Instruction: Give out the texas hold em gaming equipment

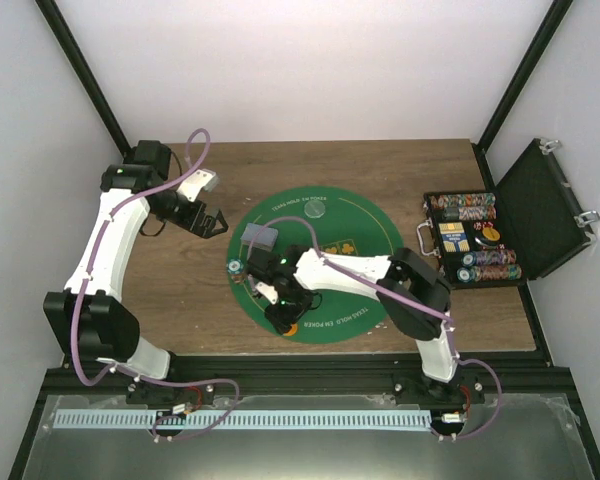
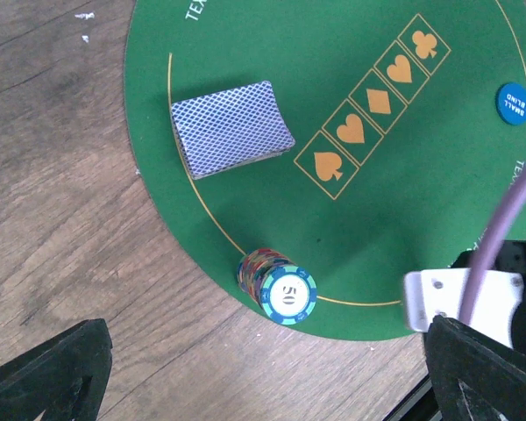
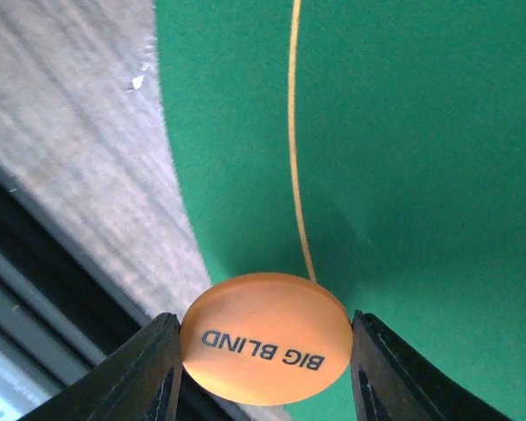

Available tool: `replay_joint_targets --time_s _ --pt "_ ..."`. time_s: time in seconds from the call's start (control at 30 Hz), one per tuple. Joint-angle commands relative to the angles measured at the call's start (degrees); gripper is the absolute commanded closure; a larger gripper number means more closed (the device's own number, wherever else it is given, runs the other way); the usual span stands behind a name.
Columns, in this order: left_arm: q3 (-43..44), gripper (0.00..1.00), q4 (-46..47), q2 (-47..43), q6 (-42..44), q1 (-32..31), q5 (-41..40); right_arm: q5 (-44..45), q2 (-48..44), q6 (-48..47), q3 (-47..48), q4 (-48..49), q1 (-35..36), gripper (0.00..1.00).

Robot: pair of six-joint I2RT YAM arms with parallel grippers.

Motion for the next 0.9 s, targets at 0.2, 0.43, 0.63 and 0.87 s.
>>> replay_joint_targets --time_s 0.2,0.43,0.63,0.87 --pt "-0.6 0.01 0.6 -1.8 -0.5 0.6 0.2 6.4 7.2 0.0 6.5 0.8 1.6 0.71" --pt "-0.5 0.01 0.3 -1.8 -0.3 0.7 0.1 6.5 9.2 0.9 7.1 1.2 2.8 0.70" --pt "-0.4 0.01 0.3 -1.5 -0.3 0.7 0.2 9.0 7.9 3.5 7.3 1.8 2.9 0.28" --pt "-0.3 0.01 0.1 -1.5 -0.2 0.7 0.4 11.2 1.9 4.4 7.5 3.5 2.9 0.00"
